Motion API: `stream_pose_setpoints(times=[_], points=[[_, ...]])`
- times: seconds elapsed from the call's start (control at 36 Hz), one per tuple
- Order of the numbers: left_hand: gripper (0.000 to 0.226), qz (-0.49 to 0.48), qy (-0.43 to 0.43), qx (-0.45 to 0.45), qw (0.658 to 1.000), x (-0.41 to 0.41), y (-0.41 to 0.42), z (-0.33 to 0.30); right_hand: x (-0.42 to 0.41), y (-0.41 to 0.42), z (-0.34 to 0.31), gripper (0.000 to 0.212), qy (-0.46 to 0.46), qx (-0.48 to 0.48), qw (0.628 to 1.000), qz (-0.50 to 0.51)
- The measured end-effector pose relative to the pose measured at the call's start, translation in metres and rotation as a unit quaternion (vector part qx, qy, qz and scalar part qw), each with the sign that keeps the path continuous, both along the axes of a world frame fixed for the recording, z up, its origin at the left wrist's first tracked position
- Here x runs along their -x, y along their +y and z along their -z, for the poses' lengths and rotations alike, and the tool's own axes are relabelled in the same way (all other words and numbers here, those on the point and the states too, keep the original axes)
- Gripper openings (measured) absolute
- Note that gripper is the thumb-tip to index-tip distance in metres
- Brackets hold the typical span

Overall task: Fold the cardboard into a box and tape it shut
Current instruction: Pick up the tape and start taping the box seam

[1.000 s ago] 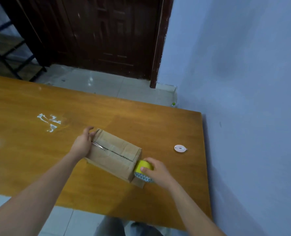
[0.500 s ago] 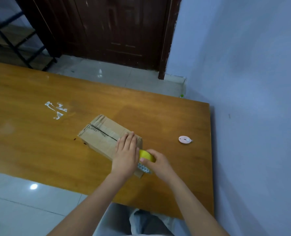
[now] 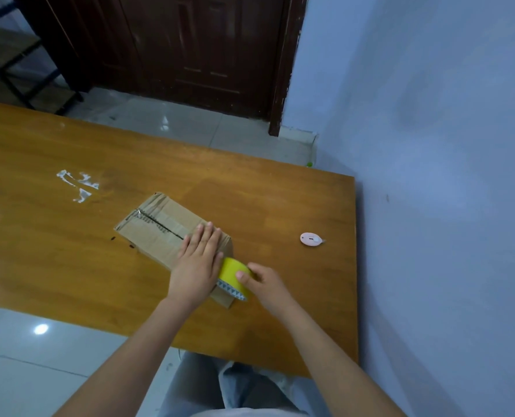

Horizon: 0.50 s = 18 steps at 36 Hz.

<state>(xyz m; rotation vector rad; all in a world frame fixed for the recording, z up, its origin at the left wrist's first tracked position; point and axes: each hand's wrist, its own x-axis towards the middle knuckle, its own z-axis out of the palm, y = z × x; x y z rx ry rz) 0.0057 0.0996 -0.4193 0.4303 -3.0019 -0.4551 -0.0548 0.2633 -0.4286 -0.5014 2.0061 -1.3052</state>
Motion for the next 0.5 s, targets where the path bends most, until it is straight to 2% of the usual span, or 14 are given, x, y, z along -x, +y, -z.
stream_pose_setpoints(times=[0.17,0.31,0.42,0.5], points=[[0.055,0.000,-0.001,-0.002,1.000,0.000,0.001,-0.004,0.004,-0.001,0.005,0.035,0.058,-0.051,0.997,-0.027],[0.065,0.010,-0.013,0.002,1.000,-0.001,0.003,-0.009,0.007,-0.003,0.006,0.027,0.119,-0.168,0.975,-0.089],[0.068,0.007,-0.022,0.001,1.000,-0.001,0.004,-0.011,0.006,-0.018,0.002,0.042,0.177,-0.231,0.952,-0.099],[0.068,0.005,-0.017,0.004,1.000,-0.002,0.005,-0.014,0.003,-0.023,0.001,0.044,0.178,-0.246,0.948,-0.098]])
